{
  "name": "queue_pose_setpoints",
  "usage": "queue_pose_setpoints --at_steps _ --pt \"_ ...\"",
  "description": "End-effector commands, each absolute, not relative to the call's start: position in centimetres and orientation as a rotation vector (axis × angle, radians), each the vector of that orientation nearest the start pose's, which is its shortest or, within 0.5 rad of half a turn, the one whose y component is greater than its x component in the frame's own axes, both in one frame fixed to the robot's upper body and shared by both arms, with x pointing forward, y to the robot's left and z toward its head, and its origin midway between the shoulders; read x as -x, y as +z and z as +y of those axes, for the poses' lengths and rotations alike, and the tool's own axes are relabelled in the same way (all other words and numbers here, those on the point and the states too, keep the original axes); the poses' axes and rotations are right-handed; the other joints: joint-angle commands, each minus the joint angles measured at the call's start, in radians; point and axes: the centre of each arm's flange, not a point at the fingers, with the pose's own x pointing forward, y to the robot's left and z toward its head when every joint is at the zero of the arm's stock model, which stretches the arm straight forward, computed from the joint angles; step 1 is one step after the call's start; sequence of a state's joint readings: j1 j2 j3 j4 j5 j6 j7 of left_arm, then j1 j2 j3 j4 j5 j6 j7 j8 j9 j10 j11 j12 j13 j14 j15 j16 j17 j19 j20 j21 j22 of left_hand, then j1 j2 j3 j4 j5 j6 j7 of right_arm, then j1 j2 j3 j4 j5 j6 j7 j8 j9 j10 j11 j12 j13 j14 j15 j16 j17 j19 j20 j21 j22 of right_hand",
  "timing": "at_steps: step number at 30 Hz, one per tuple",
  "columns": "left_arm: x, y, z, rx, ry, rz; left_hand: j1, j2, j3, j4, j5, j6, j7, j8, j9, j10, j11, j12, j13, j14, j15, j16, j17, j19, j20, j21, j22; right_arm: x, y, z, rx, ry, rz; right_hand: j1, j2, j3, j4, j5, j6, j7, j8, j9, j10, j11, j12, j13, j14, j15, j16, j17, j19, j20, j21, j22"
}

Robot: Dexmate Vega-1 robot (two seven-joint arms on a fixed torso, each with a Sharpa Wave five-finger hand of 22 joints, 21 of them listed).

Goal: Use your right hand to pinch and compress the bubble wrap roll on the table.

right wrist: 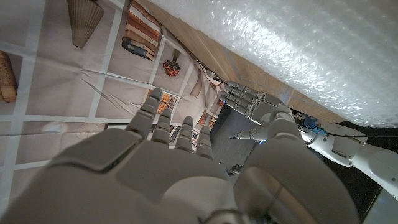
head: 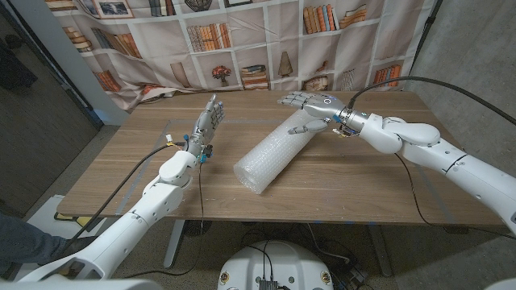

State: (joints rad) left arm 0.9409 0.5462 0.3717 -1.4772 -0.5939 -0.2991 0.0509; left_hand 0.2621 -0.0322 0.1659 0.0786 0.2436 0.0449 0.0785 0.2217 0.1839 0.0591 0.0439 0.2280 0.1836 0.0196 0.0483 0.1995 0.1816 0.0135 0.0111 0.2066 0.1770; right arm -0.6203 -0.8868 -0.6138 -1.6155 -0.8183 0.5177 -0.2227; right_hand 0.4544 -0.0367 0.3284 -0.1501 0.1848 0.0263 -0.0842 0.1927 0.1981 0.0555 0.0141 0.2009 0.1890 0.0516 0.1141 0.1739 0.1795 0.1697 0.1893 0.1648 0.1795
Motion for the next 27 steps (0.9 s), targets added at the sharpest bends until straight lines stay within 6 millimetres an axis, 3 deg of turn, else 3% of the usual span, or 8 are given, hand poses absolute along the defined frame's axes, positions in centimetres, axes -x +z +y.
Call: queue_pose_setpoints --at_steps 1,10,23,27 --pt "-62.0 -3.5 26.6 0.001 -0.215 -0.629 0.002 0.01 0.003 -0.004 -0.004 0.008 0.005 0.0 0.002 0.005 -0.002 -0.003 0.004 0.005 -0.002 -0.003 0.002 -0.005 0.001 -0.004 0.002 -56.2 5.3 -19.5 1.844 0.248 -1.233 -0.007 -0.008 -0.001 0.011 0.001 0.001 -0.008 0.008 0.001 0.011 -0.01 0.009 0.001 -0.014 -0.007 0.004 0.004 -0.047 0.003 0.001 0.003" --pt "-62.0 -3.9 26.7 0.008 -0.212 -0.623 0.003 0.011 0.002 -0.004 -0.005 0.012 0.003 0.0 0.002 0.007 -0.003 -0.004 0.004 0.008 -0.003 -0.003 0.002 -0.007 0.002 -0.004 0.003 -56.3 5.3 -18.9 1.948 0.287 -1.195 -0.001 -0.01 0.002 0.008 0.004 -0.023 -0.005 0.0 0.001 -0.033 -0.008 -0.005 0.0 -0.047 0.001 -0.001 0.003 -0.033 0.019 0.022 0.003" --pt "-62.3 -4.3 26.5 0.022 -0.218 -0.62 0.004 0.013 0.0 -0.003 -0.008 0.014 0.002 -0.002 0.002 0.009 -0.001 -0.006 0.004 0.009 -0.004 -0.004 0.002 -0.007 0.005 -0.005 0.003 -56.9 5.2 -17.9 2.056 0.35 -1.144 0.038 -0.007 0.017 -0.007 0.009 -0.071 0.006 -0.006 0.002 -0.074 0.004 -0.01 0.0 -0.068 0.005 0.002 0.001 0.033 0.009 0.048 0.001" --pt "-62.3 -4.5 26.5 0.025 -0.218 -0.616 0.004 0.014 0.0 -0.003 -0.009 0.015 0.002 -0.003 0.002 0.011 -0.006 -0.007 0.004 0.009 -0.004 -0.005 0.002 -0.008 0.005 -0.005 0.003 -57.4 5.2 -17.5 2.079 0.377 -1.129 0.053 -0.011 0.021 -0.01 0.009 -0.078 0.006 -0.003 0.002 -0.076 0.006 -0.006 0.0 -0.049 0.033 0.011 0.001 0.062 0.005 0.055 0.0"
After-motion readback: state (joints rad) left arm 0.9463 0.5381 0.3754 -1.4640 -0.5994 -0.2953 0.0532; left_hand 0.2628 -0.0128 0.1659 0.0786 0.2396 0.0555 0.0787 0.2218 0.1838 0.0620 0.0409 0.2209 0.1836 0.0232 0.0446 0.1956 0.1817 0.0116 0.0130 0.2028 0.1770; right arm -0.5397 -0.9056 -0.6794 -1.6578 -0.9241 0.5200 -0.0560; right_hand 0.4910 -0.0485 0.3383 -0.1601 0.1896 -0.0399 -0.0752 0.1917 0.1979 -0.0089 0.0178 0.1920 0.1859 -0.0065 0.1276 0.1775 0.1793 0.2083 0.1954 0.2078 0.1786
